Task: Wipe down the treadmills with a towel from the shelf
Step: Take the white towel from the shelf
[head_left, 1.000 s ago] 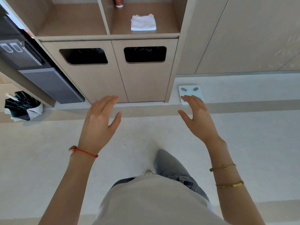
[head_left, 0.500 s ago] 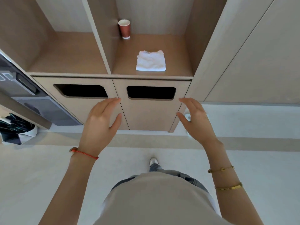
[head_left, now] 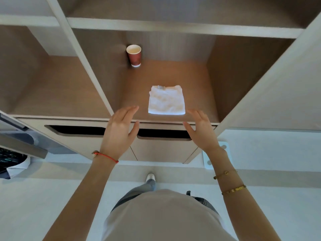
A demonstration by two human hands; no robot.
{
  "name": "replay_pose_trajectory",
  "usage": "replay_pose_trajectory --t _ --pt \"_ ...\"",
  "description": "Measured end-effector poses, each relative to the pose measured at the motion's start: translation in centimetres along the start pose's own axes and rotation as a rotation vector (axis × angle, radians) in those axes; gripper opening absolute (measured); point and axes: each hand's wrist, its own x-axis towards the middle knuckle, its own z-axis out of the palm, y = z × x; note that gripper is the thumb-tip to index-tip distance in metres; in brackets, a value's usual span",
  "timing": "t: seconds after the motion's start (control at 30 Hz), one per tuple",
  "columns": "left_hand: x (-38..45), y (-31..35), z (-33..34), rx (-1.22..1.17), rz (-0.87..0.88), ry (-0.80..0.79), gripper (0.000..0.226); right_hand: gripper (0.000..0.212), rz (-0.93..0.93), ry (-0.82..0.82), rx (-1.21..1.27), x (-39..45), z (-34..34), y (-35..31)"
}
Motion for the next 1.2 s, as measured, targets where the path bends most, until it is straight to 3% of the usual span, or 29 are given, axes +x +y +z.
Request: replay_pose_trajectory --t 0.33,0.47,0.6,0.77,0.97,1.2 --pt "7.4 -5.7 7.0 0.036 -0.058 -0.213 0.044 0.066 0.19 -0.122 -0.077 11.6 5.3 1.5" --pt "8.4 -6.8 8.9 0.062 -0.108 -0.285 0.045 0.078 0.238 -0.221 -0.144 14.0 7.5 2.0" --pt "8.5 -7.3 10.2 0.079 -0.142 -0.327 0.045 0.084 0.242 -0.218 -0.243 14.7 9.1 2.8" --pt "8.2 -7.6 11.0 0.094 -0.235 -0.373 0.047 0.075 0.205 -0.12 -0.196 14.3 9.8 3.3" --pt "8.3 -7.3 11.0 0.086 -0.256 -0.372 0.044 0.043 0.151 -0.048 -0.058 13.2 9.6 2.9" --pt "8.5 -7.2 10.2 0.024 -0.236 -0.359 0.04 0.041 0.294 -0.068 0.035 13.0 8.2 2.7"
